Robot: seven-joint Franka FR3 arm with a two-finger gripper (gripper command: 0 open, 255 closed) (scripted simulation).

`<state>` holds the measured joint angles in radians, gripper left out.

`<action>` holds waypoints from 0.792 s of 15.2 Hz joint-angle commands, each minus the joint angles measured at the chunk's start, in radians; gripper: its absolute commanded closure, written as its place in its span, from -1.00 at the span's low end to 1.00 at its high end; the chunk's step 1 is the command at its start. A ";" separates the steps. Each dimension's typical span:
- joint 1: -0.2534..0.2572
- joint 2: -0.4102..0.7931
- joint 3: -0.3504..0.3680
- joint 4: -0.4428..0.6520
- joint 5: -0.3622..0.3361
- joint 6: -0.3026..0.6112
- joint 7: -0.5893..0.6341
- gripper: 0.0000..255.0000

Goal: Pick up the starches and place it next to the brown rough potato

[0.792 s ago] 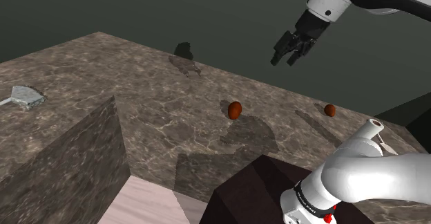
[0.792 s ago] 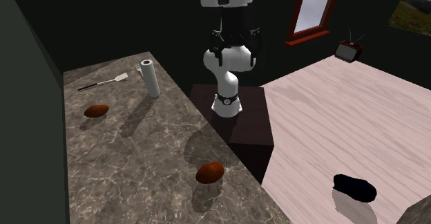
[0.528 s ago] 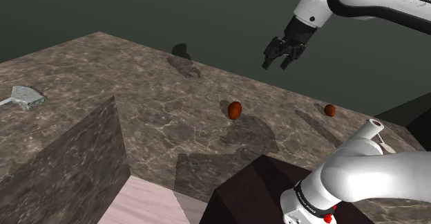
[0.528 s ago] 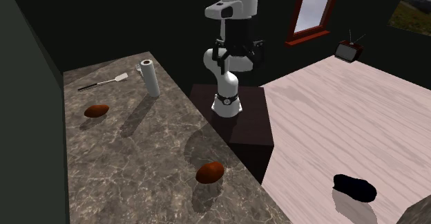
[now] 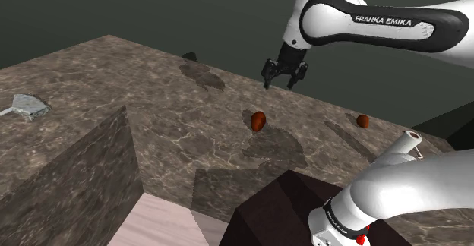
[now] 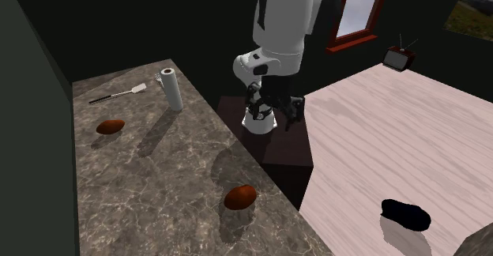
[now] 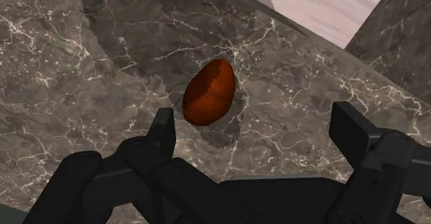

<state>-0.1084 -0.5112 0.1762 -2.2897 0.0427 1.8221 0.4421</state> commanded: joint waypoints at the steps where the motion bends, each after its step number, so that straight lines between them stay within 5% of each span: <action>1: -0.021 0.070 0.027 0.007 -0.019 0.031 0.072 -1.00; 12: -0.101 0.487 0.097 0.112 -0.172 0.133 0.465 -1.00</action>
<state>-0.2049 -0.0598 0.2729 -2.1887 -0.1140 1.9511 0.8693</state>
